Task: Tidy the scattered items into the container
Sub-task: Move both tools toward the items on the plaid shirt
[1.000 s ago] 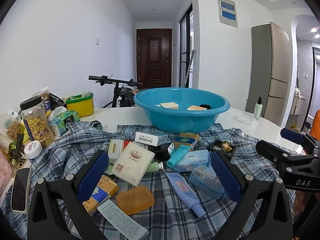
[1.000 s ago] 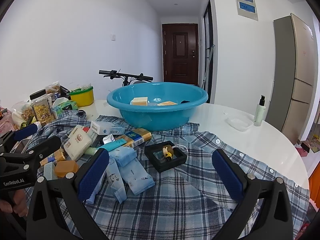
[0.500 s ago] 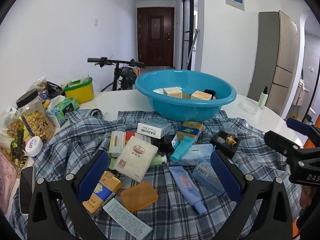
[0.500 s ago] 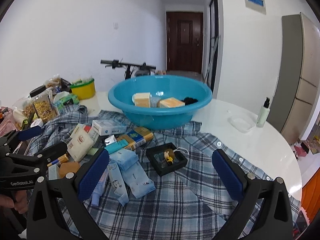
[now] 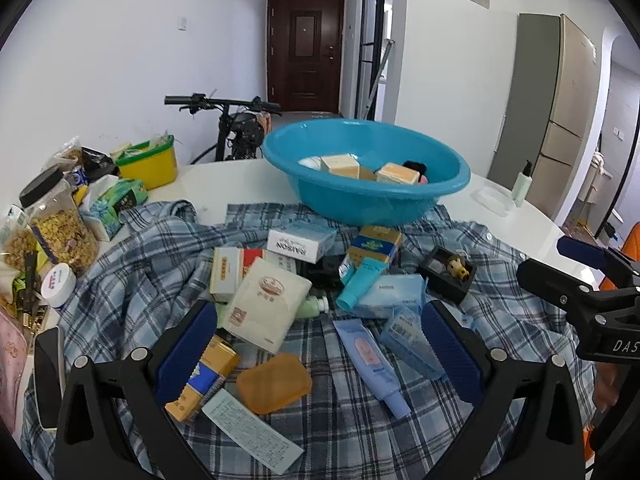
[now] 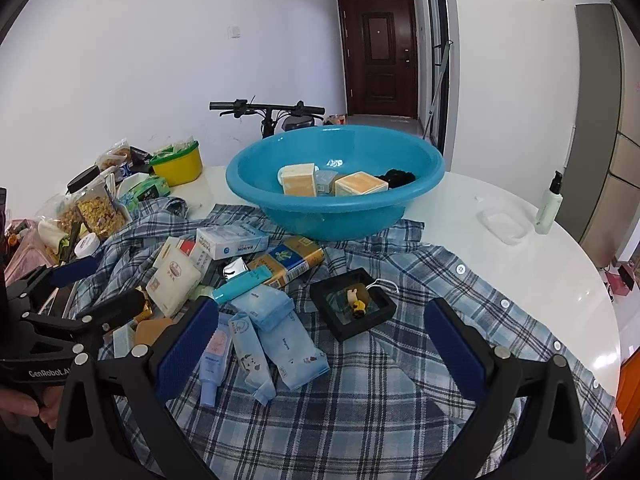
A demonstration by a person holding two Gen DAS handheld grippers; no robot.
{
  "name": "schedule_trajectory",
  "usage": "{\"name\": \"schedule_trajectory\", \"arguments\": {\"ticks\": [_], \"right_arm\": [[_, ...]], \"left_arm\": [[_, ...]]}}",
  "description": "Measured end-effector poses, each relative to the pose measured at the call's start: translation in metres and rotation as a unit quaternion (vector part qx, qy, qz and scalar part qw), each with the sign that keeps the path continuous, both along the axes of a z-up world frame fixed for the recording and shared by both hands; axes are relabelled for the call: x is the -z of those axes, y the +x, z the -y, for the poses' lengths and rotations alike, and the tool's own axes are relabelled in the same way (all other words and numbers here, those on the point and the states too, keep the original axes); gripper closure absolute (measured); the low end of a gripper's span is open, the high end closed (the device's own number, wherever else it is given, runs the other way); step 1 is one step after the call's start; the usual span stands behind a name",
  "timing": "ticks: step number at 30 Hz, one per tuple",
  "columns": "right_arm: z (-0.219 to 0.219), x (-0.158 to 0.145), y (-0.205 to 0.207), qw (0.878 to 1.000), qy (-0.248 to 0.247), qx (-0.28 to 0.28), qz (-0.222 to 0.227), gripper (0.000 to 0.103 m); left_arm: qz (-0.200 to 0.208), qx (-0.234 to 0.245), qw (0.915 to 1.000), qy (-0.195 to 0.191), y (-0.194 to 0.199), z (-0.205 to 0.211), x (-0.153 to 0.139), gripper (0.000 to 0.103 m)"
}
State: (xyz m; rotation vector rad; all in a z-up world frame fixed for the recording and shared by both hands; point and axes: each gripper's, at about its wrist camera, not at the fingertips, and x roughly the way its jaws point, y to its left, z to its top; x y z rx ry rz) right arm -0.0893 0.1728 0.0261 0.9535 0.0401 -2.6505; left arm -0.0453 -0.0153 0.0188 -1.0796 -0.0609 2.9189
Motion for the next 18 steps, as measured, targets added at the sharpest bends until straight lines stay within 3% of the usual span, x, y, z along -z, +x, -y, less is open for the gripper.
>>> {"name": "schedule_trajectory", "arguments": {"ticks": [13, 18], "right_arm": [[0.004, 0.027, 0.008, 0.999, -0.011, -0.029, 0.030, 0.021], [0.016, 0.039, 0.012, 0.998, -0.008, -0.054, 0.041, 0.029]], "left_arm": [[0.021, 0.019, 0.9995, 0.015, 0.006, -0.004, 0.031, 0.000], [0.025, 0.023, 0.9993, 0.013, 0.007, -0.005, 0.037, 0.009]]}}
